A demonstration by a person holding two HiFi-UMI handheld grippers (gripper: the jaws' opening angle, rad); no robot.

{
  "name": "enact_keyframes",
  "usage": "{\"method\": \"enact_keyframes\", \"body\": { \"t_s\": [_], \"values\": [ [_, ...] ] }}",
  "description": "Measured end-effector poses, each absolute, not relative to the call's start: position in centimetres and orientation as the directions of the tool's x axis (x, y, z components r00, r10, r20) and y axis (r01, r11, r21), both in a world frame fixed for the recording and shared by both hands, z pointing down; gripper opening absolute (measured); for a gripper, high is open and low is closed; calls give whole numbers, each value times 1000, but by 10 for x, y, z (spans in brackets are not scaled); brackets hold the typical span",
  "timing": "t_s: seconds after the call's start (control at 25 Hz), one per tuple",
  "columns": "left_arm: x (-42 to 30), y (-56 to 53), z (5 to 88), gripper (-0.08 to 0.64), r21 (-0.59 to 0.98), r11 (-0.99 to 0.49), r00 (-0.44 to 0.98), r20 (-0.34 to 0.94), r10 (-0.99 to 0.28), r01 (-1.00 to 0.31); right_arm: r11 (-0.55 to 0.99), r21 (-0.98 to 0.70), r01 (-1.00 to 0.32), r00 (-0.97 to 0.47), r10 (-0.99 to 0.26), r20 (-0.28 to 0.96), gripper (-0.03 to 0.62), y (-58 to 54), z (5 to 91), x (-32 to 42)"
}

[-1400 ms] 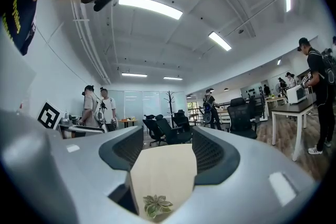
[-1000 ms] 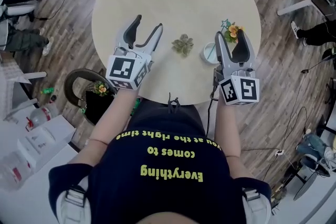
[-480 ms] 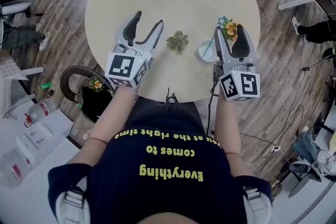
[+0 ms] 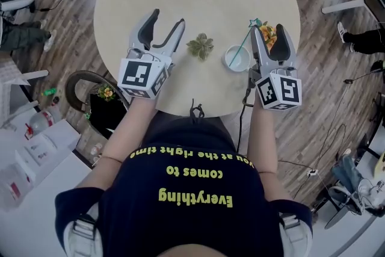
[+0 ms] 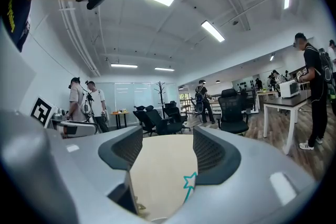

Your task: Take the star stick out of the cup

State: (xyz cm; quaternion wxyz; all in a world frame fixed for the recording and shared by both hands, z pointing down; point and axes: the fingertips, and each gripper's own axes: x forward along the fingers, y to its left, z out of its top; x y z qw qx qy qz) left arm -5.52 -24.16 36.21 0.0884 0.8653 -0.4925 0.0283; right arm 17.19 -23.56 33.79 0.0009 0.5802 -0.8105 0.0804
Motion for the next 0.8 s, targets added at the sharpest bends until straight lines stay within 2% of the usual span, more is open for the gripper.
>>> {"method": "enact_keyframes", "body": {
  "t_s": [0.8],
  "values": [
    [-40, -264, 411, 272, 150, -493, 515, 214, -830, -857, 277, -206, -938, -325, -911, 254, 302, -269, 422, 191]
  ]
}}
